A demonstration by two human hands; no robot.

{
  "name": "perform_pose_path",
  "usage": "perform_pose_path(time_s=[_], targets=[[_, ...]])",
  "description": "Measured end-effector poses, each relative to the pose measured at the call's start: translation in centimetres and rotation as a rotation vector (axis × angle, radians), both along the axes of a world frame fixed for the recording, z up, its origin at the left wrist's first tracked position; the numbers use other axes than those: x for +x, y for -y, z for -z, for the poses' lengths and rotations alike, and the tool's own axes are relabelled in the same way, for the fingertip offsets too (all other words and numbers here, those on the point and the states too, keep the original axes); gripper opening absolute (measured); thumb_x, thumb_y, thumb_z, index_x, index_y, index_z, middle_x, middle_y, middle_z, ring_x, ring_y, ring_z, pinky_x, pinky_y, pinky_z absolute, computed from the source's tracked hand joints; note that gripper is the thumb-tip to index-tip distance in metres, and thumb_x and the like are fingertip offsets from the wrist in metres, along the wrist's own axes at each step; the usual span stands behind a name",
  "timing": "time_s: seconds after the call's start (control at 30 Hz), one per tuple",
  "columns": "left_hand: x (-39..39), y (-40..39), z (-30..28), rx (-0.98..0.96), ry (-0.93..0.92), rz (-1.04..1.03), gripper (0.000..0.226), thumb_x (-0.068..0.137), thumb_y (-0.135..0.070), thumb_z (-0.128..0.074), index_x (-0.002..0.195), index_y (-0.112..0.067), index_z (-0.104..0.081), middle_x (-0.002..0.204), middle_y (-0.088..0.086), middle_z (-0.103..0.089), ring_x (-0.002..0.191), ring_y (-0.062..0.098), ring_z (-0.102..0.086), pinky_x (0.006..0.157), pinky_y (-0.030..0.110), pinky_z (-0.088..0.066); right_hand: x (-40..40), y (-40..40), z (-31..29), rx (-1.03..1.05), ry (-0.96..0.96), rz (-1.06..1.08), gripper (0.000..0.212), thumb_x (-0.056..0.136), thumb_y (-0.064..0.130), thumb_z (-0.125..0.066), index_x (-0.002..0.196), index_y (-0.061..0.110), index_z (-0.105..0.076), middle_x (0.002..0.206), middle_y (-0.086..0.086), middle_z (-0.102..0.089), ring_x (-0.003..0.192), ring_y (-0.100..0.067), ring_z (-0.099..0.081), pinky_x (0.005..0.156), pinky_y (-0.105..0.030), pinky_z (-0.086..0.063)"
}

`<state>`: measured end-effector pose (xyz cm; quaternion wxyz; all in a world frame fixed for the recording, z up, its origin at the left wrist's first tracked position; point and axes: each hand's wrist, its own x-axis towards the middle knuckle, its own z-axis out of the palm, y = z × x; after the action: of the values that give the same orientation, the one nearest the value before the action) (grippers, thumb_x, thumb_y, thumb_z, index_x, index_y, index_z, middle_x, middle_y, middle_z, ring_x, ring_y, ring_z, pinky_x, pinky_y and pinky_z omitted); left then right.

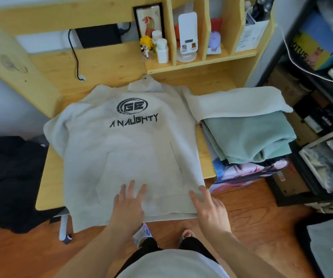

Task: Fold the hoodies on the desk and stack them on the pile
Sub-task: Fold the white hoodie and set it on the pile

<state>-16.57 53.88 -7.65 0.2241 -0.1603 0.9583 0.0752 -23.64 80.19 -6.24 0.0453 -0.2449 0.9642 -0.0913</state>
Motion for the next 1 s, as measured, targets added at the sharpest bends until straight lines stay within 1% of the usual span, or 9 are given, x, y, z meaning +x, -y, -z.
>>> perform_pose_path(time_s=[0.1, 0.2, 0.37, 0.43, 0.53, 0.63, 0.8, 0.93, 1.0], targets=[[1.0, 4.0, 1.2, 0.001, 0.126, -0.095, 0.086, 0.096, -0.022, -0.049, 0.161, -0.039, 0.005, 0.170, 0.004, 0.011, 0.156, 0.038, 0.000, 0.122, 0.050, -0.027, -1.5, -0.6, 1.6, 0.260, 0.128, -0.072, 0.068, 0.058, -0.004, -0.082, 0.121, 0.012, -0.060, 0.147, -0.012, -0.036, 0.070, -0.024, -0.063, 0.065, -0.039, -0.055], [2.1, 6.8, 1.4, 0.033, 0.183, -0.062, 0.085, 0.098, -0.024, -0.050, 0.162, -0.038, 0.003, 0.171, 0.003, 0.005, 0.157, 0.035, -0.003, 0.120, 0.048, -0.032, -3.0, -0.7, 3.3, 0.406, 0.204, -0.302, 0.061, 0.082, 0.002, -0.061, 0.139, 0.017, -0.045, 0.155, -0.007, -0.018, 0.096, -0.029, -0.064, 0.078, -0.040, -0.049], [4.0, 8.2, 1.0, 0.085, -0.092, -0.404, 0.044, 0.098, -0.027, -0.051, 0.141, -0.017, -0.046, 0.141, 0.014, -0.048, 0.129, 0.034, -0.046, 0.100, 0.046, -0.046, -4.8, 2.3, 1.2, 0.391, 0.328, -0.246, 0.031, 0.092, 0.010, -0.050, 0.120, 0.018, -0.059, 0.123, -0.005, -0.055, 0.112, -0.026, -0.059, 0.088, -0.037, -0.052], [5.5, 9.8, 1.1, 0.161, -0.187, -0.734, 0.026, 0.095, -0.022, -0.056, 0.118, -0.008, -0.055, 0.119, 0.017, -0.058, 0.108, 0.037, -0.056, 0.088, 0.046, -0.051, -6.0, 4.6, 0.8, 0.264, 0.378, -0.028, 0.022, 0.098, 0.013, -0.047, 0.115, 0.015, -0.059, 0.117, -0.006, -0.057, 0.109, -0.028, -0.059, 0.084, -0.036, -0.050], [7.1, 12.4, 1.7, 0.503, -0.126, -1.297, 0.014, 0.097, -0.019, -0.060, 0.096, -0.005, -0.056, 0.117, 0.023, -0.065, 0.098, 0.038, -0.061, 0.088, 0.044, -0.051, -6.8, 7.6, 2.2, -0.011, 0.671, 0.379, 0.019, 0.097, 0.015, -0.046, 0.100, 0.009, -0.063, 0.102, -0.011, -0.066, 0.100, -0.032, -0.064, 0.077, -0.035, -0.050], [7.9, 12.9, 3.2, 1.054, -0.151, -1.730, 0.020, 0.103, -0.018, -0.055, 0.119, -0.006, -0.056, 0.108, 0.016, -0.059, 0.091, 0.030, -0.057, 0.091, 0.046, -0.046, -3.6, 9.2, 4.9, -0.428, 1.050, 0.880, 0.013, 0.091, 0.008, -0.056, 0.100, 0.009, -0.065, 0.096, -0.013, -0.065, 0.081, -0.026, -0.062, 0.080, -0.039, -0.059], [7.9, 14.5, 7.0, 1.422, -0.397, -1.975, 0.035, 0.102, -0.009, -0.049, 0.137, -0.009, -0.049, 0.135, 0.013, -0.058, 0.130, 0.033, -0.052, 0.114, 0.048, -0.037, -2.1, 10.2, 9.5, -1.104, 1.252, 1.362, 0.019, 0.093, -0.003, -0.052, 0.099, 0.009, -0.065, 0.098, -0.012, -0.059, 0.090, -0.027, -0.058, 0.106, -0.043, -0.044], [9.1, 16.1, 7.1, 1.389, -0.484, -2.004, 0.030, 0.103, -0.011, -0.052, 0.133, -0.010, -0.050, 0.129, 0.009, -0.064, 0.122, 0.024, -0.059, 0.115, 0.045, -0.039, -3.0, 9.7, 10.8, -1.444, 1.173, 1.546, 0.034, 0.099, 0.008, -0.042, 0.129, 0.003, -0.058, 0.117, -0.008, -0.060, 0.117, -0.027, -0.056, 0.103, -0.043, -0.045], [9.6, 16.7, 7.0, 1.306, -0.407, -1.934, 0.035, 0.101, -0.016, -0.061, 0.134, -0.015, -0.052, 0.123, 0.005, -0.060, 0.114, 0.022, -0.058, 0.112, 0.044, -0.044, -2.5, 9.7, 10.3, -1.516, 1.144, 1.582, 0.044, 0.100, 0.010, -0.040, 0.143, 0.001, -0.046, 0.130, -0.009, -0.055, 0.133, -0.027, -0.048, 0.115, -0.045, -0.036]])
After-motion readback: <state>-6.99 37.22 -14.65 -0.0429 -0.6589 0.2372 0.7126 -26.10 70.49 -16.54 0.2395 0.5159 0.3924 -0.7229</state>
